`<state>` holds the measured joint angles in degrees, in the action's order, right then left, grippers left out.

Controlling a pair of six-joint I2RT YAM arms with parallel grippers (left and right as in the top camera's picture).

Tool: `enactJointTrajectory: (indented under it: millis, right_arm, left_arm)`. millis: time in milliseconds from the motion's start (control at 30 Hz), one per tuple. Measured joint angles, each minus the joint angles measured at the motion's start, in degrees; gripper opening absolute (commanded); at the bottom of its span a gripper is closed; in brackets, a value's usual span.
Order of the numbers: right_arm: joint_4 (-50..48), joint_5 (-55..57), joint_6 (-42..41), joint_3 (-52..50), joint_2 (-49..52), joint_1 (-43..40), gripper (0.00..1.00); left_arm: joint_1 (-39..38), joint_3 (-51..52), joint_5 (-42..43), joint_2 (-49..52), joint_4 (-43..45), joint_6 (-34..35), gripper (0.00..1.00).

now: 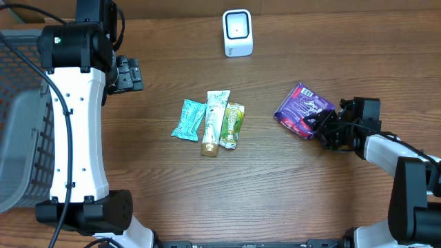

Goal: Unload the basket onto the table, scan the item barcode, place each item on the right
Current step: 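Lift the purple pack with the right gripper and rotate it, then carry the purple pack to the white scanner and hold it there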

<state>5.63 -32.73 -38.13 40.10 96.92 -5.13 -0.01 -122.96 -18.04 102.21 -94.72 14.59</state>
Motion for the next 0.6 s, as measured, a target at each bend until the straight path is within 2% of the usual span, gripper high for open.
enactJointTrajectory:
  millis: [133,200,400,600]
  right_arm:
    - [2.7,-1.9,3.6,1.8,0.0,0.0,0.15]
    - [7.1,-3.3,6.9,3.8,0.1,0.0,0.11]
    - [30.9,-6.8,19.3,14.7,0.2,0.2,0.04]
    - [48.5,-8.4,32.6,30.1,0.2,4.1,0.04]
  left_arm:
    - [0.0,0.0,0.0,0.0,0.0,0.0,1.00]
    - [0.0,0.0,0.0,0.0,0.0,0.0,1.00]
    - [0.0,0.0,0.0,0.0,0.0,0.0,1.00]
    - [0.0,0.0,0.0,0.0,0.0,0.0,1.00]
